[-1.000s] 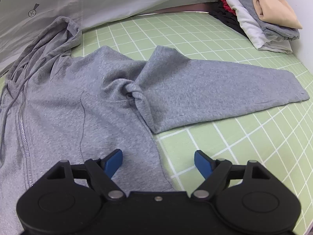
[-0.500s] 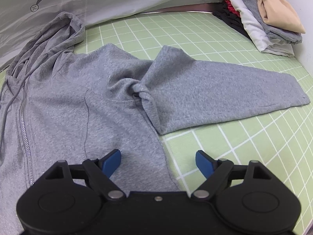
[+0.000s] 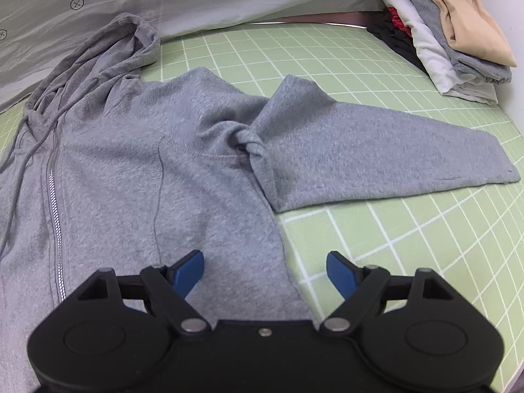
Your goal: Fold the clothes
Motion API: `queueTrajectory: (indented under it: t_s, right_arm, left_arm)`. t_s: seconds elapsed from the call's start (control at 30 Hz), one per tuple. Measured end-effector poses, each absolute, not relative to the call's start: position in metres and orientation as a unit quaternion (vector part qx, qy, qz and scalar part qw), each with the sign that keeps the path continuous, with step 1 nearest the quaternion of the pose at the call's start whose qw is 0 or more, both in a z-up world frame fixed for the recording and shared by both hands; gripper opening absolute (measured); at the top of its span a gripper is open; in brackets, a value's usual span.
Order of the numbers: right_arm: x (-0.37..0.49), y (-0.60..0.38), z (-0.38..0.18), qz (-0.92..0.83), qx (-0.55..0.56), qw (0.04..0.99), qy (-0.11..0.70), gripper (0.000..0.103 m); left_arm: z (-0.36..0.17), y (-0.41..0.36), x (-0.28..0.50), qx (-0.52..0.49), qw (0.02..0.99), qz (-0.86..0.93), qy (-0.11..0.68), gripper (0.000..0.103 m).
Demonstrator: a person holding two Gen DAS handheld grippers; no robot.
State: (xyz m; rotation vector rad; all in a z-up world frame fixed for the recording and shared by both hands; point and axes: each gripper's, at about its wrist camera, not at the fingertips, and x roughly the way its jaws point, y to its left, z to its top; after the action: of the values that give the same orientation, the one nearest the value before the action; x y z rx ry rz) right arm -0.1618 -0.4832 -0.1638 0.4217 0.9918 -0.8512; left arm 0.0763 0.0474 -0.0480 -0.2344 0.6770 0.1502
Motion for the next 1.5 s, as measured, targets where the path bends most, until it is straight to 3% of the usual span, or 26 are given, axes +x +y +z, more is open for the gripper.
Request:
queueTrajectory:
  t_s: [0.17, 0.63, 0.73, 0.8, 0.83, 0.97, 1.27, 1.5]
  right_arm:
    - [-0.172, -0.470, -0.162, -0.382, 0.192, 0.779, 0.460, 0.083]
    - [-0.206, -0.443, -0.158, -0.363, 0.184, 0.794, 0.451, 0.082]
    - [-0.215, -0.447, -0.156, -0.362, 0.185, 0.795, 0.450, 0.082]
    - [-0.220, -0.450, -0.155, -0.361, 0.186, 0.796, 0.449, 0.082]
    - [-0.223, -0.452, -0.154, -0.361, 0.186, 0.797, 0.448, 0.082]
    - [-0.227, -0.479, -0.142, -0.372, 0.182, 0.801, 0.432, 0.084]
    - [-0.225, -0.566, -0.138, -0.428, 0.207, 0.784, 0.400, 0.086]
    - [-0.200, -0.639, -0.161, -0.453, 0.233, 0.768, 0.389, 0.086]
  left_arm:
    - [-0.034, 0.069, 0.033, -0.105, 0.941, 0.101, 0.305, 0.007]
    - [-0.069, 0.080, -0.046, -0.100, 0.893, 0.161, 0.409, 0.012]
    - [-0.062, 0.068, -0.054, -0.093, 0.898, 0.160, 0.400, 0.024]
    - [-0.055, 0.055, -0.055, -0.091, 0.902, 0.150, 0.396, 0.041]
    - [-0.051, 0.047, -0.055, -0.088, 0.904, 0.142, 0.394, 0.044]
    - [-0.045, 0.007, -0.044, -0.070, 0.908, 0.101, 0.400, 0.047]
    - [-0.054, -0.110, -0.005, -0.055, 0.902, -0.014, 0.428, 0.064]
    - [-0.057, -0.198, 0.044, -0.008, 0.896, -0.063, 0.440, 0.065]
